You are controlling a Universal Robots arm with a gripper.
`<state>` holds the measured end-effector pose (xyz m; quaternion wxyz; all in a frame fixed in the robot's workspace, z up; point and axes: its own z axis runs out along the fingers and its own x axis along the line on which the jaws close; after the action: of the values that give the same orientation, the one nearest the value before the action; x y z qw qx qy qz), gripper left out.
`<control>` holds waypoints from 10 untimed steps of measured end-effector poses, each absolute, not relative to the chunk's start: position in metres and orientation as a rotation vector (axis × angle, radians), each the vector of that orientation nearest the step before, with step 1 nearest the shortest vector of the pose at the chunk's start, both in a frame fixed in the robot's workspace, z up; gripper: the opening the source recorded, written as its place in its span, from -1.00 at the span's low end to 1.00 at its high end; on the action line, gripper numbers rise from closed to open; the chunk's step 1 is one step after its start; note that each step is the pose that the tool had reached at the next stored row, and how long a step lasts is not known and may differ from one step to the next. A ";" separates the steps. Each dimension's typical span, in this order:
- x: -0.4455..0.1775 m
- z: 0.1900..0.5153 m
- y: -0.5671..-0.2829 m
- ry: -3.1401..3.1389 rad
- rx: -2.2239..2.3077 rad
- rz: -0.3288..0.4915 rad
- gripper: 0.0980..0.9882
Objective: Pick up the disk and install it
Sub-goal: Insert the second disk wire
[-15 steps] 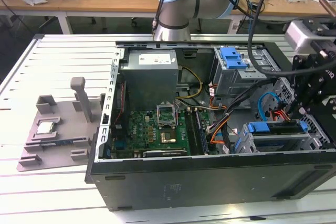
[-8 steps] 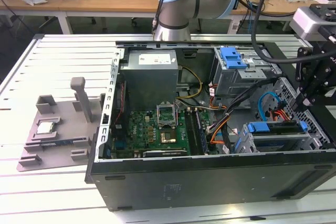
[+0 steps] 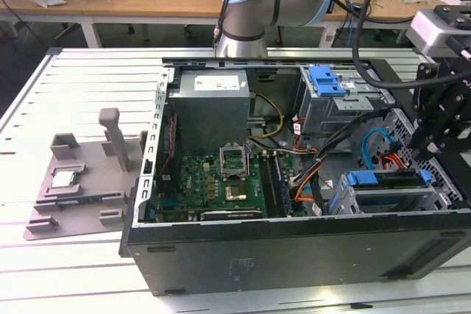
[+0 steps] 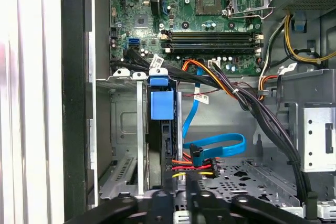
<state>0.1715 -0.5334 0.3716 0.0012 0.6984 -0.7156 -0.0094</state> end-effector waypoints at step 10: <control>0.149 0.371 -0.520 -2.244 2.195 -0.030 -0.41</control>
<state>0.1487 -0.5195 0.3713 0.0012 0.6993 -0.7148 -0.0094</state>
